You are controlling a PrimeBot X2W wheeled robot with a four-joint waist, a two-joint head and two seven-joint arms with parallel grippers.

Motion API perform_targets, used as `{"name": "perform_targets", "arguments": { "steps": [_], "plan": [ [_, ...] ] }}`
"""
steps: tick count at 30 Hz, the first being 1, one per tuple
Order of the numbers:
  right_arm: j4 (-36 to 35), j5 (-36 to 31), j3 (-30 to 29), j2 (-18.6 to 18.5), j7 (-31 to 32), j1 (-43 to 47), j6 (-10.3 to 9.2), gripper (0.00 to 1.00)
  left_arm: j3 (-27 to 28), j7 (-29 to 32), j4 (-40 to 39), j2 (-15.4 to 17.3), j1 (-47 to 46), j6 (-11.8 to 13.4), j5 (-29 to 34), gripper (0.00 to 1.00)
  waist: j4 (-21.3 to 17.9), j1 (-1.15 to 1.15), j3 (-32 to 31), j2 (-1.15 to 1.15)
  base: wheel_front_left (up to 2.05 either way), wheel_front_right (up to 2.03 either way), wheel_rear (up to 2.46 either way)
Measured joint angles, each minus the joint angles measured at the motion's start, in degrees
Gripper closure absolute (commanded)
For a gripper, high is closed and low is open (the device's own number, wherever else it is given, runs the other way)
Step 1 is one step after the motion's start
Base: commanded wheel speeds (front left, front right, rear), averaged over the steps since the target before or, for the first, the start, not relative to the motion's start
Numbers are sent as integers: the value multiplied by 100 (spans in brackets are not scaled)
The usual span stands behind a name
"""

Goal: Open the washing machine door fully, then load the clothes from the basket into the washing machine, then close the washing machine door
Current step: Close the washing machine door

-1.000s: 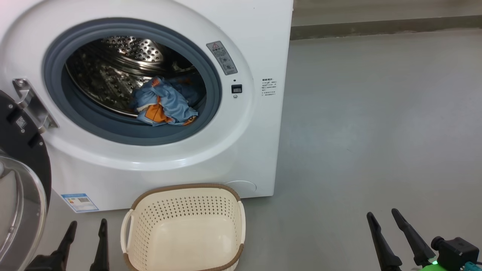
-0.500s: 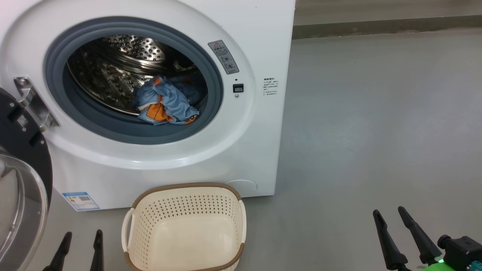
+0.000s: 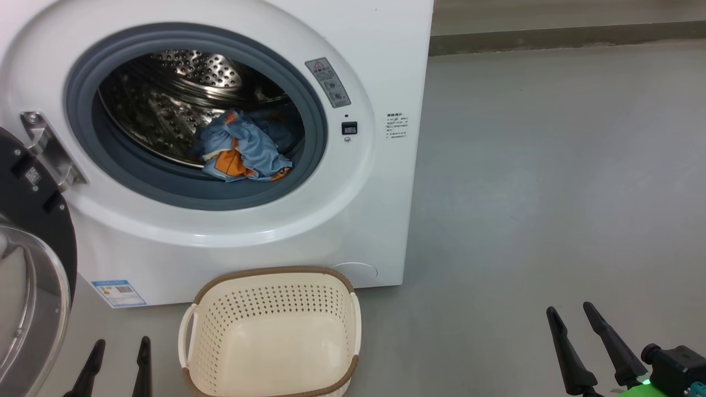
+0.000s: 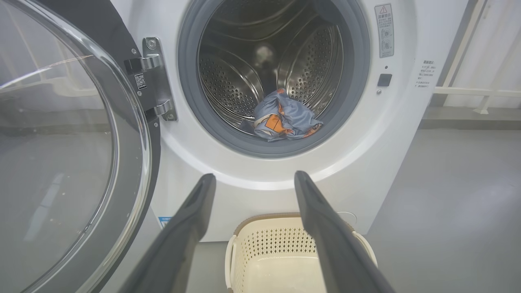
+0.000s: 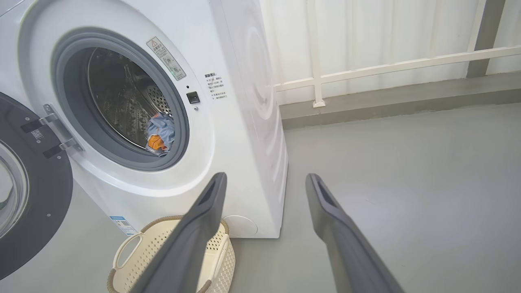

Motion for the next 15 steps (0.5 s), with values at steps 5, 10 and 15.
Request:
{"name": "perform_targets", "arguments": {
  "steps": [5, 10, 15],
  "plan": [
    [-4, -1, -4, 1, 0, 0, 0, 0, -11, 0, -15, 0, 0, 0, 0, 0, 6, 0, 3, 0, 0, 0, 0],
    [-5, -1, -8, 1, 0, 0, 0, 0, -9, 0, -29, -1, 0, 0, -1, 0, 7, 0, 6, 0, 0, 0, 0],
    [-7, -1, -10, 5, 0, 0, 0, 0, 19, 0, -33, -23, 0, 0, -1, 0, 4, 0, -2, 0, -19, 23, -5]
  ]
}}
